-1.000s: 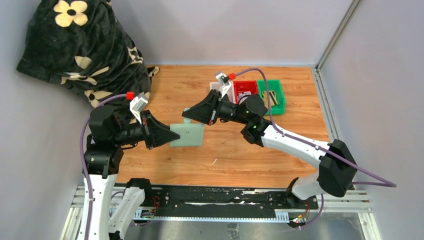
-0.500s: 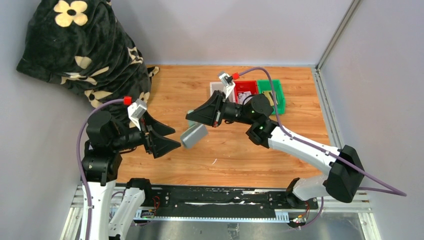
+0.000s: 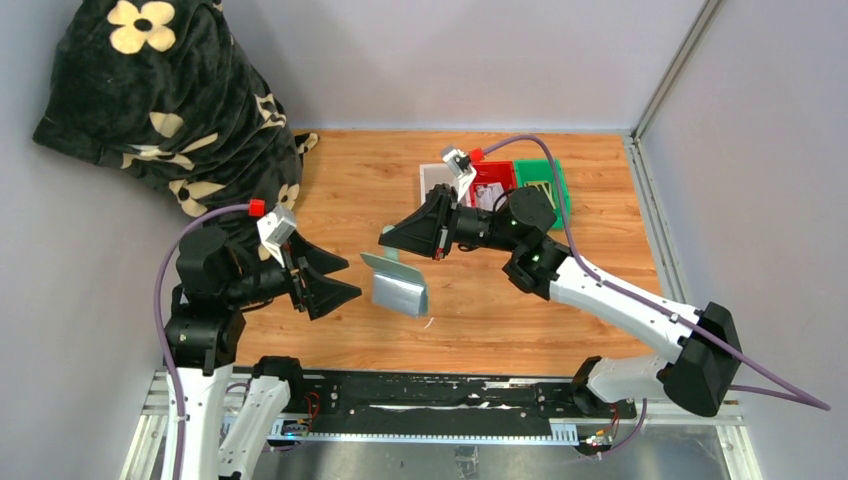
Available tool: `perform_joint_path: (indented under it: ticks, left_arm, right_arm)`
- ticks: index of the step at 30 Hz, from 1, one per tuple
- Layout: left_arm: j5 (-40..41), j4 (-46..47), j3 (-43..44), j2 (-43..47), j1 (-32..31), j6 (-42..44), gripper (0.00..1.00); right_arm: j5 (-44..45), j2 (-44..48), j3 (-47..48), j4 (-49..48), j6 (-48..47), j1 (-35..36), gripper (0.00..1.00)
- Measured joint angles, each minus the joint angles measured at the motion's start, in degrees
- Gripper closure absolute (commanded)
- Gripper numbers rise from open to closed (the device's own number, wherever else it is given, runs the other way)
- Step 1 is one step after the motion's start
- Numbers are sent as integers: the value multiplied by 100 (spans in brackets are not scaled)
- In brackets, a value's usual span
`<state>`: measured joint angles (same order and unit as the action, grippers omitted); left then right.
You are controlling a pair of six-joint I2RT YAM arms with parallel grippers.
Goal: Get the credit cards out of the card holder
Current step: Open the card holder, then remove the credit card from the card holder.
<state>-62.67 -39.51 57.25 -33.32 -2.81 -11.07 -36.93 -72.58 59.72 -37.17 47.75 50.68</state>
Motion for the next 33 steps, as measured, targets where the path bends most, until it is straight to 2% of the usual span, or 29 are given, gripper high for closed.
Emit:
perform_joint_path:
  ticks: [12,18,26,31,33]
  left_arm:
    - [136,-13,-160,79,0,817,19]
    - [120,-17,-173,74,0,1147,22]
    - [-153,-24,-173,70,0,1263,56]
    - [-369,-26,-203,98,0,1239,84]
    - [-420,-37,-232,151,0,1272,97]
  right_arm:
    - [-407,-195,415,168,-70,175,100]
    - [-597,-479,750,188,-74,380,100]
    - [-667,-813,1099,201,-81,645,100]
    - [-627,-1084,1305,149,-9,660,100]
    - [-601,-1198,1377,118,39,660,93]
